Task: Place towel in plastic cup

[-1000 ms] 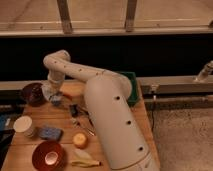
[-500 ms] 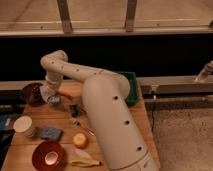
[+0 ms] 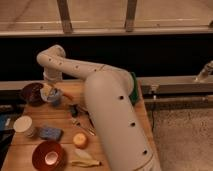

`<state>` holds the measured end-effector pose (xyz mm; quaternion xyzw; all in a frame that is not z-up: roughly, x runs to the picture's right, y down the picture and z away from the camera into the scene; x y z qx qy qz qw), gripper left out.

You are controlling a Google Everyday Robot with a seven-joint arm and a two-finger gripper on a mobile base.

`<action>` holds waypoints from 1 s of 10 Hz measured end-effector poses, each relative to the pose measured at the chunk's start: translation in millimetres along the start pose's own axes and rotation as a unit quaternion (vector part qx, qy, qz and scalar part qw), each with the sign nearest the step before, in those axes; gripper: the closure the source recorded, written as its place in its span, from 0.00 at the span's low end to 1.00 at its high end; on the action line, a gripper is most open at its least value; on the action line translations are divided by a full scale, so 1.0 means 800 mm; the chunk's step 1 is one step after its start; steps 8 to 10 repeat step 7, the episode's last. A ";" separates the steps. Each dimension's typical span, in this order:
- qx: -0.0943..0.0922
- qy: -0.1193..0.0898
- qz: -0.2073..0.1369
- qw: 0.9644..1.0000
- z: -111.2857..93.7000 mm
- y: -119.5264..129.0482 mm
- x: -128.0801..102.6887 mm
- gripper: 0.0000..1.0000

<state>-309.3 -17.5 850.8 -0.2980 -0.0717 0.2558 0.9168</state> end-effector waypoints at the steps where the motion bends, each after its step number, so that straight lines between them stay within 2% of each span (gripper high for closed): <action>1: 0.016 -0.010 -0.001 1.000 -0.022 -0.001 -0.006 0.28; 3: 0.056 -0.036 -0.004 0.998 -0.080 -0.003 -0.019 0.28; 5: 0.094 -0.063 -0.006 0.994 -0.134 -0.004 -0.030 0.28; 6: 0.126 -0.087 0.003 0.988 -0.179 -0.004 -0.032 0.28; 7: 0.143 -0.099 0.009 0.985 -0.202 -0.006 -0.029 0.28; 10: 0.143 -0.099 0.009 0.985 -0.202 -0.006 -0.029 0.28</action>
